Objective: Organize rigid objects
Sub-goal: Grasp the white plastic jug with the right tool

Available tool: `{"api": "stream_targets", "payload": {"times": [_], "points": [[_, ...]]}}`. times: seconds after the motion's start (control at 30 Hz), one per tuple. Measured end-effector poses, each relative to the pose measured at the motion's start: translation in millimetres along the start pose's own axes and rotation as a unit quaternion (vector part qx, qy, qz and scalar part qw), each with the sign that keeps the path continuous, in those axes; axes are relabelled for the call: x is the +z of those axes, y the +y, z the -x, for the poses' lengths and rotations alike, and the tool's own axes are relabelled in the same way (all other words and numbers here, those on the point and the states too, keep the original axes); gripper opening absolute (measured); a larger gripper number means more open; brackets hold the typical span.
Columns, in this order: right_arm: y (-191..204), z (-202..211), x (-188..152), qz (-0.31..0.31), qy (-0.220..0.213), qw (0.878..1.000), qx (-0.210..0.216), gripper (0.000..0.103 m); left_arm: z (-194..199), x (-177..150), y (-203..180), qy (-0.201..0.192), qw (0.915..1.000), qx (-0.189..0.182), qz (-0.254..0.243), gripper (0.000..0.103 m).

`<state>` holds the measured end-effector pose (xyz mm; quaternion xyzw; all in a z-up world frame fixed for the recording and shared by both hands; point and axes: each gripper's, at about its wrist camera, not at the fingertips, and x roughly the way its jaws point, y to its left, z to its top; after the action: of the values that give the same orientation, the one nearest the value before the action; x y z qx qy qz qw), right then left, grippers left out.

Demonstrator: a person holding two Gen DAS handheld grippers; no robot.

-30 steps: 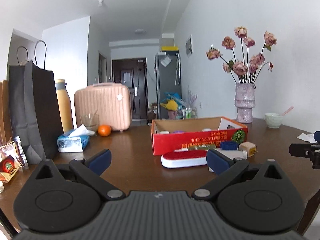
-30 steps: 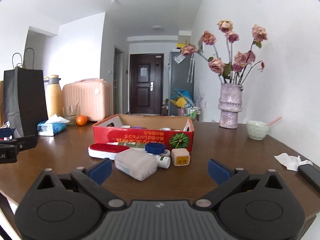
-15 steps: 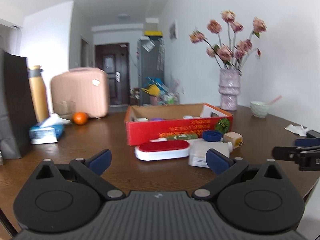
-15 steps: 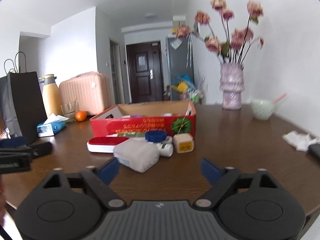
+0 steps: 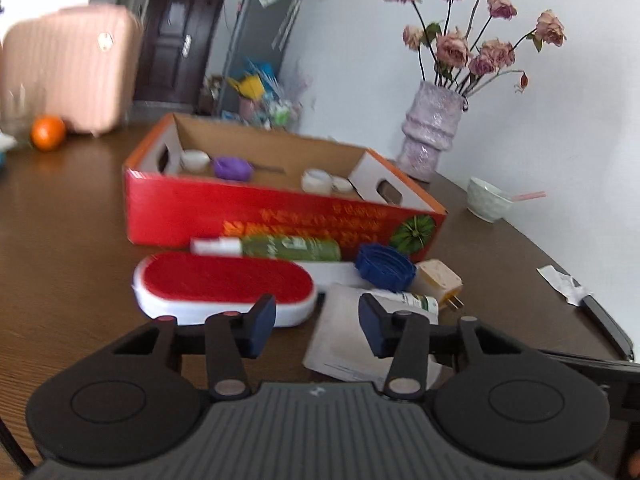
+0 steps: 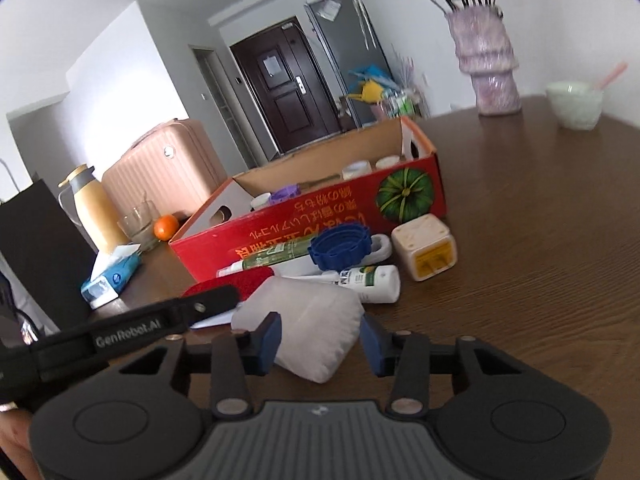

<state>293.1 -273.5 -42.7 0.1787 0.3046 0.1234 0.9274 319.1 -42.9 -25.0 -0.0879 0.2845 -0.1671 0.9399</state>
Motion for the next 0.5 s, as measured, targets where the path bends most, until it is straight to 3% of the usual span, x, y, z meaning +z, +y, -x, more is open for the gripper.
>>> {"api": "stream_targets", "payload": {"times": [0.07,0.13,0.33,0.5], "points": [[0,-6,-1,0.004,0.007,1.000,0.012,0.034,-7,-2,2,0.010,0.9998,-0.014,0.004,0.038],[0,-9,0,0.001,0.011,1.000,0.022,0.032,-9,-2,8,0.016,0.9983,-0.051,0.023,0.026],[4,-1,0,0.025,0.004,1.000,0.011,0.025,4,-9,3,0.028,0.9976,-0.057,0.027,0.023],[6,26,-9,0.040,0.033,0.998,0.033,0.019,43,-25,-6,0.031,0.9973,-0.055,0.038,0.023]]}}
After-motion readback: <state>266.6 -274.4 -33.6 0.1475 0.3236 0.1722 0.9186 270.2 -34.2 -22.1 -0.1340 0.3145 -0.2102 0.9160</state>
